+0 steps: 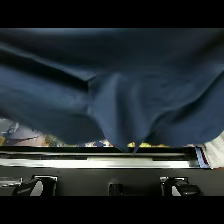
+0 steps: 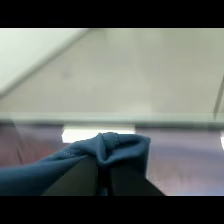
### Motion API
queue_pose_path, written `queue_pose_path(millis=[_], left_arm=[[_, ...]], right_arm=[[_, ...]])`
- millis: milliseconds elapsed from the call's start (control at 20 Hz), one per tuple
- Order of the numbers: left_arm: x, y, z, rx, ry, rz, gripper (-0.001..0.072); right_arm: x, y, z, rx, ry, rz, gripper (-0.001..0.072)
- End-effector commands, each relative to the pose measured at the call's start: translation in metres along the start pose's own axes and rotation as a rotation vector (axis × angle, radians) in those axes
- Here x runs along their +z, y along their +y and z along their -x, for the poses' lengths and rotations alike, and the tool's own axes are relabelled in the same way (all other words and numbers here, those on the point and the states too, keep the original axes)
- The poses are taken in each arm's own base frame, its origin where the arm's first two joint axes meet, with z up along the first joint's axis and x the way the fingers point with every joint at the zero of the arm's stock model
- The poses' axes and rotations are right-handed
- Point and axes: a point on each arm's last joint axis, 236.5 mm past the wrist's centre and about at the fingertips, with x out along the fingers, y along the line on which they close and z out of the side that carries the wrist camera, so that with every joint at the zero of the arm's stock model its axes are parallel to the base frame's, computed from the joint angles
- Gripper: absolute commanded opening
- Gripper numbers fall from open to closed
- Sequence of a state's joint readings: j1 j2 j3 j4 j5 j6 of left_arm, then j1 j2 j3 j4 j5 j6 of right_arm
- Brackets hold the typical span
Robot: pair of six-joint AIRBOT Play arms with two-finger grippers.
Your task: Fold the clothes and pants, and hang the long-sleeved shirts on hangers.
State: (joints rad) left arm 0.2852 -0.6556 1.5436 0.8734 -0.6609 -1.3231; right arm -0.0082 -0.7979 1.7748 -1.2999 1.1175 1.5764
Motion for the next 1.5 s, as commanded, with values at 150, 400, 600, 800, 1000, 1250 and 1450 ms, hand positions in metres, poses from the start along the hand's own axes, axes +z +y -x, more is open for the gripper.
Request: queue_pose_path(millis=[150, 400, 600, 800, 1000, 1250, 1450], left_arm=[[-0.281, 0.085, -0.095, 0.025, 0.668, 0.15, 0.0019], [-0.494, 0.095, -0.105, 0.005, 1.064, 0.276, 0.003], [-0.573, 0.078, -0.062, 0.022, 1.33, 0.444, 0.0119], [-0.57, 0.085, -0.007, 0.018, 1.568, 0.522, 0.0714], [-0.532, 0.147, 0.09, 0.123, 1.867, 0.64, 0.0712], [-0.554, 0.146, 0.179, 0.248, 1.901, 0.831, 0.0568], [-0.576, 0.108, 0.215, 0.162, 1.924, 0.936, 0.0506]], right_arm=[[-0.236, -0.078, -0.128, -0.184, 0.739, -0.218, 0.0046], [-0.388, -0.093, -0.237, -0.252, 0.888, -0.656, 0.0047], [-0.447, -0.08, -0.256, -0.221, 1.002, -0.803, 0.0134], [-0.422, -0.121, -0.255, -0.221, 0.951, -0.775, 0.0559], [-0.408, -0.195, -0.162, -0.282, 1.145, -0.733, 0.0605], [-0.448, -0.187, -0.09, -0.261, 1.417, -0.756, 0.0607], [-0.458, -0.178, -0.092, -0.249, 1.433, -0.755, 0.0606]])
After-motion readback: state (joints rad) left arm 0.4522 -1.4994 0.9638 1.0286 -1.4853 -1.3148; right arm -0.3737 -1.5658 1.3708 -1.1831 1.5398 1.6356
